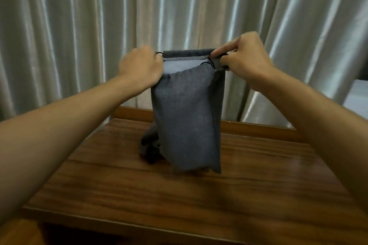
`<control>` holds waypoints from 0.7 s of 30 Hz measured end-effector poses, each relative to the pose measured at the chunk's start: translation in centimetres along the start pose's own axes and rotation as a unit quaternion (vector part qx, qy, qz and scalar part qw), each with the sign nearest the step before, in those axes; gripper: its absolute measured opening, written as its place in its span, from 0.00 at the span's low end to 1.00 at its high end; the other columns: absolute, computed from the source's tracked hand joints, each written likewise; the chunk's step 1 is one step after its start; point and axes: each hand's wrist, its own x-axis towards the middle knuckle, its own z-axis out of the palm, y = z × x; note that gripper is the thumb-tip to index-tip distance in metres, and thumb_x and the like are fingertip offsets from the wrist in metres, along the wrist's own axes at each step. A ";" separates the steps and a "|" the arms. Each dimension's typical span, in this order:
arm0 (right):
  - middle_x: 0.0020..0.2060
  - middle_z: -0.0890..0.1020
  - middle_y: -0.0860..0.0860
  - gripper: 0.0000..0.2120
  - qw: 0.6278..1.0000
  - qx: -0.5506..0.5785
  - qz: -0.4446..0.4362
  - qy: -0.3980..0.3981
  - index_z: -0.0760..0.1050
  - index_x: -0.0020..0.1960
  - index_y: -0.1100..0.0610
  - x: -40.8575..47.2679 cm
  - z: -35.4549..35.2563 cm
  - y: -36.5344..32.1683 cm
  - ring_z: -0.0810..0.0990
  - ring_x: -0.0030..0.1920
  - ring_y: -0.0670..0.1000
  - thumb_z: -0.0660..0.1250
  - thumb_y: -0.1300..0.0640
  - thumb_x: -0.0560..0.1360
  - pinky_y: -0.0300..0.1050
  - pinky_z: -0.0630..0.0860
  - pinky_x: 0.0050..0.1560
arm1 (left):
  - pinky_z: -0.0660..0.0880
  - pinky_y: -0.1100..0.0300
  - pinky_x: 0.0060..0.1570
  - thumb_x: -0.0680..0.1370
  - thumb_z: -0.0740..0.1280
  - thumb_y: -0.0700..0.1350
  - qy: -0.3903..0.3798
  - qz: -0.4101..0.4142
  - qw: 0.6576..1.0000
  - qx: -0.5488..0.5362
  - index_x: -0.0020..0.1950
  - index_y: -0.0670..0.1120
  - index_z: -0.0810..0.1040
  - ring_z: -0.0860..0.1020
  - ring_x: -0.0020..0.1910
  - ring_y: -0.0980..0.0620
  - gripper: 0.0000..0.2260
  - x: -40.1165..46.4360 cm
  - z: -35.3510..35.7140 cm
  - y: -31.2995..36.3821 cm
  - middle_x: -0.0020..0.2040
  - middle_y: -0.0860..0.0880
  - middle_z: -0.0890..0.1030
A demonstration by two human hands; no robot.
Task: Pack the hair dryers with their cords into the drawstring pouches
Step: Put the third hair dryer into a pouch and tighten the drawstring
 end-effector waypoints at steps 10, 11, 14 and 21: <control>0.35 0.82 0.52 0.19 0.994 -0.070 0.088 -0.007 0.86 0.46 0.59 1.7 -6.9 10.5 0.77 0.38 0.45 0.61 0.76 0.71 0.36 0.76 0.39 | 0.70 0.52 0.38 0.83 0.54 0.46 -0.149 -0.002 0.984 -0.098 0.43 0.39 0.73 0.75 0.40 0.39 0.15 1.0 9.8 10.8 0.41 0.39 0.76; 0.37 0.83 0.53 0.18 0.992 -0.077 0.095 -0.006 0.86 0.47 0.59 2.0 -6.9 11.7 0.78 0.40 0.46 0.61 0.76 0.72 0.37 0.77 0.43 | 0.72 0.51 0.35 0.83 0.55 0.44 -0.166 -0.027 0.975 -0.147 0.43 0.38 0.73 0.76 0.37 0.39 0.15 1.1 10.8 11.6 0.39 0.39 0.76; 0.45 0.85 0.57 0.15 0.990 -0.099 0.095 0.025 0.86 0.50 0.60 2.3 -6.6 14.9 0.80 0.47 0.51 0.64 0.73 0.75 0.41 0.78 0.52 | 0.81 0.45 0.37 0.83 0.54 0.40 -0.202 -0.099 0.931 -0.288 0.46 0.37 0.73 0.77 0.33 0.41 0.12 1.2 13.7 13.3 0.39 0.39 0.76; 0.52 0.84 0.58 0.19 0.982 -0.178 0.041 0.042 0.84 0.56 0.61 0.2 -6.3 19.5 0.80 0.55 0.57 0.59 0.74 0.75 0.47 0.75 0.59 | 0.80 0.45 0.46 0.81 0.53 0.30 -0.213 -0.110 0.890 -0.389 0.47 0.39 0.74 0.78 0.45 0.38 0.12 -0.7 19.0 13.9 0.47 0.38 0.75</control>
